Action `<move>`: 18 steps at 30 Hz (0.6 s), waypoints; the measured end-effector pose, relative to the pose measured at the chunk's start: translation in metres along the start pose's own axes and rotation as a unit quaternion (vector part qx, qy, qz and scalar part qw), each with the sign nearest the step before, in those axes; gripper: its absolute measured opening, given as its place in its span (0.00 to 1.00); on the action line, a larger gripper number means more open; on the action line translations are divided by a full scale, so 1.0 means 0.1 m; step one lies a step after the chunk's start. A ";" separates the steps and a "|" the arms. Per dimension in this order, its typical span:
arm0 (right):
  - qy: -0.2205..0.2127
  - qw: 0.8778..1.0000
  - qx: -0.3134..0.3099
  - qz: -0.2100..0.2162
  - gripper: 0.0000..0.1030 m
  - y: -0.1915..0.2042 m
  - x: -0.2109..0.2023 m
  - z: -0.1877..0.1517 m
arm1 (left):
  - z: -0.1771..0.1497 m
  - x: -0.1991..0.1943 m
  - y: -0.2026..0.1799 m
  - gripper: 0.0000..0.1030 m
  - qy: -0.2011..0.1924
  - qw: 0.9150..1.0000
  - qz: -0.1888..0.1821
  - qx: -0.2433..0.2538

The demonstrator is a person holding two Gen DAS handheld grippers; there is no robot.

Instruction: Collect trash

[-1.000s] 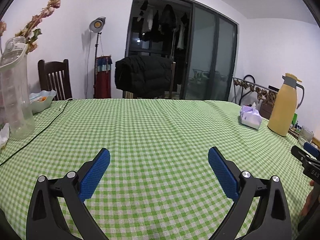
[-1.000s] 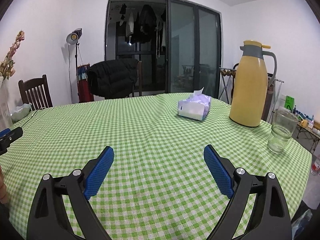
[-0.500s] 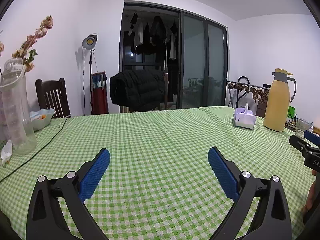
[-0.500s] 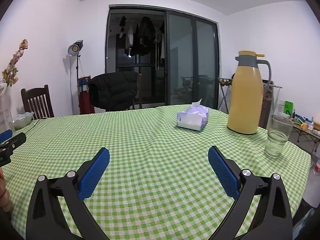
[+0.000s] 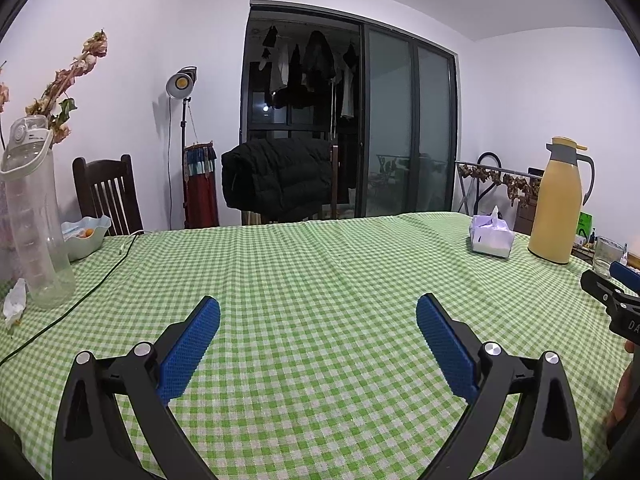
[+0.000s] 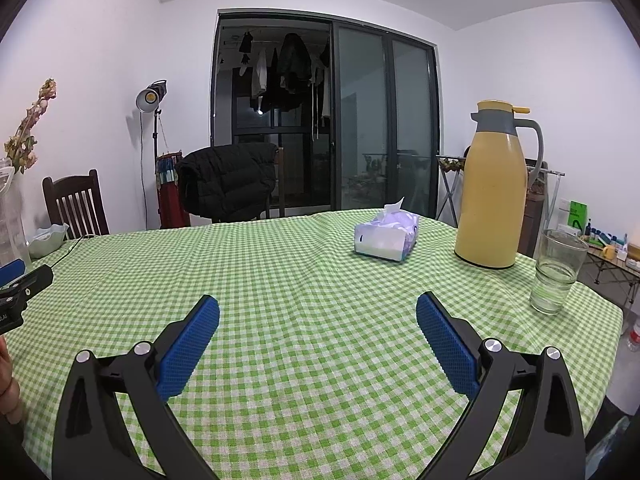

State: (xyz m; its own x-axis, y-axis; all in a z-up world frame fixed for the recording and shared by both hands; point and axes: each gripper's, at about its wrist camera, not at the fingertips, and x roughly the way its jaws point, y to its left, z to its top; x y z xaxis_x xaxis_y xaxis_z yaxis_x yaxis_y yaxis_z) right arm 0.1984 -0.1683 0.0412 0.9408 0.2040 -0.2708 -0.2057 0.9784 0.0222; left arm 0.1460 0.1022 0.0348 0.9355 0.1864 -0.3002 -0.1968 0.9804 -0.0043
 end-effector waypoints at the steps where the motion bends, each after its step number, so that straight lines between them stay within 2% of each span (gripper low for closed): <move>1: 0.000 1.000 0.001 -0.002 0.92 0.00 0.00 0.00 | 0.00 0.00 0.00 0.93 0.000 1.000 0.000 0.000; 18: 0.000 1.000 0.001 -0.005 0.92 0.01 -0.01 -0.01 | 0.00 0.01 0.00 0.93 0.000 1.000 0.000 0.001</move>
